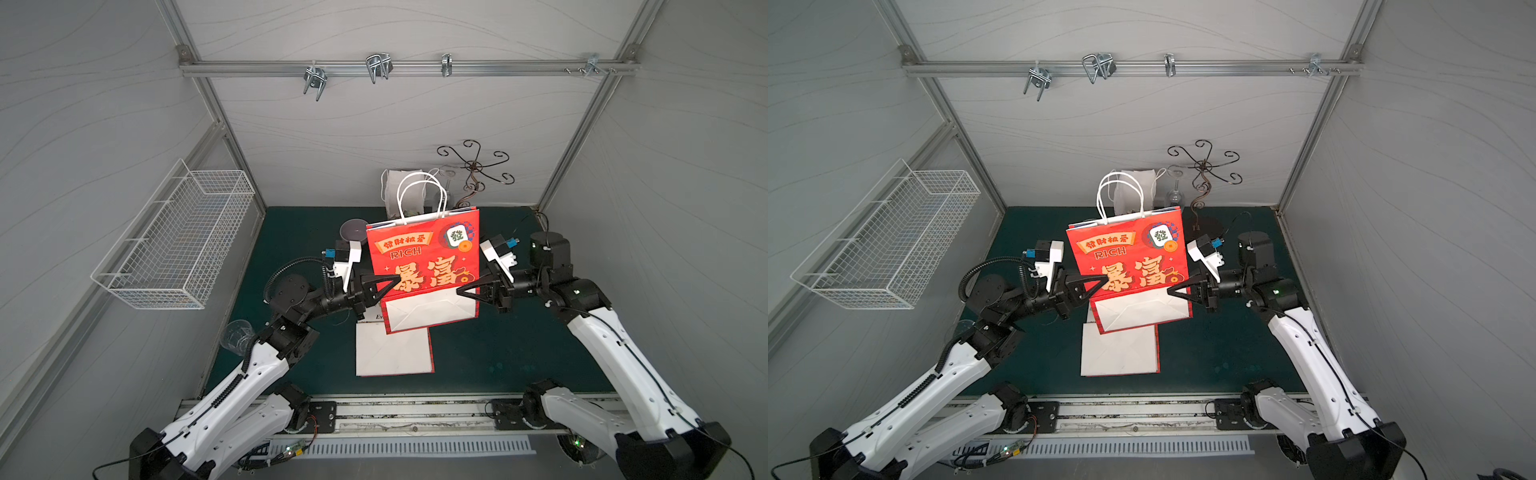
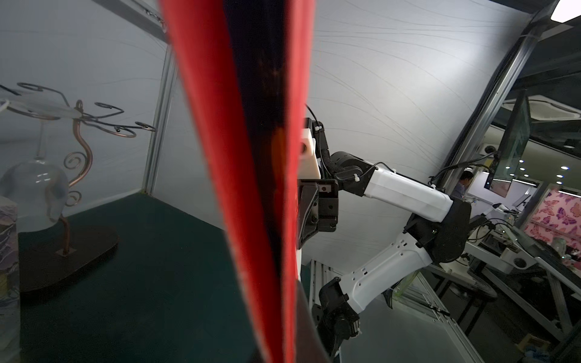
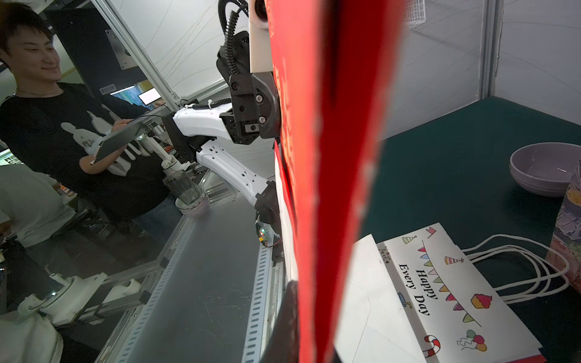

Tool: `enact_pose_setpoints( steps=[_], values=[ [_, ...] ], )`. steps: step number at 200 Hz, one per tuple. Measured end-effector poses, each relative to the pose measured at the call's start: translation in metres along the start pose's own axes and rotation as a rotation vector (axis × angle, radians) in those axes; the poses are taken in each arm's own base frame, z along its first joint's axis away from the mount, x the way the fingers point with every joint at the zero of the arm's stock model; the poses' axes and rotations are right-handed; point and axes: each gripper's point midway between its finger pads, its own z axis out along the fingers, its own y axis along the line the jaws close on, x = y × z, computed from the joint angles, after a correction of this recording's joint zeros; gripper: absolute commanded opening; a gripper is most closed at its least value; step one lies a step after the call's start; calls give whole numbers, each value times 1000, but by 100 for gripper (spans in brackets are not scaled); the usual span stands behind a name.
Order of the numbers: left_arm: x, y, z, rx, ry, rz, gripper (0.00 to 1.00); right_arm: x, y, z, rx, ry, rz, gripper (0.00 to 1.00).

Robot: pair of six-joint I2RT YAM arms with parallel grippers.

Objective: Put away the paper bag
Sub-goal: Press the paper bag.

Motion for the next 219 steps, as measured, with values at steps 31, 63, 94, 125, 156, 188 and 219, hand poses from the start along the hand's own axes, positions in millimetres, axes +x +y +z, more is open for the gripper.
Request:
enact_pose_setpoints(
  steps=[31,63,94,125,156,188,219],
  values=[
    [-4,2,1,-7,-15,-1,40,2,1,0,-2,5,12,0],
    [-18,2,0,-31,-57,20,33,4,1,0,-3,8,19,0],
    [-35,-2,-3,-49,-109,63,7,5,2,0,-7,9,26,0],
    [-42,-6,-4,-41,-124,77,12,5,4,0,-16,8,28,0],
    [-52,-7,-3,-53,-149,81,45,7,4,0,-19,12,41,0],
    [-76,-14,-6,-62,-216,126,32,8,5,0,-19,14,49,0],
    [-89,-15,-9,-81,-264,153,11,9,5,0,-21,17,56,0]
  ],
)
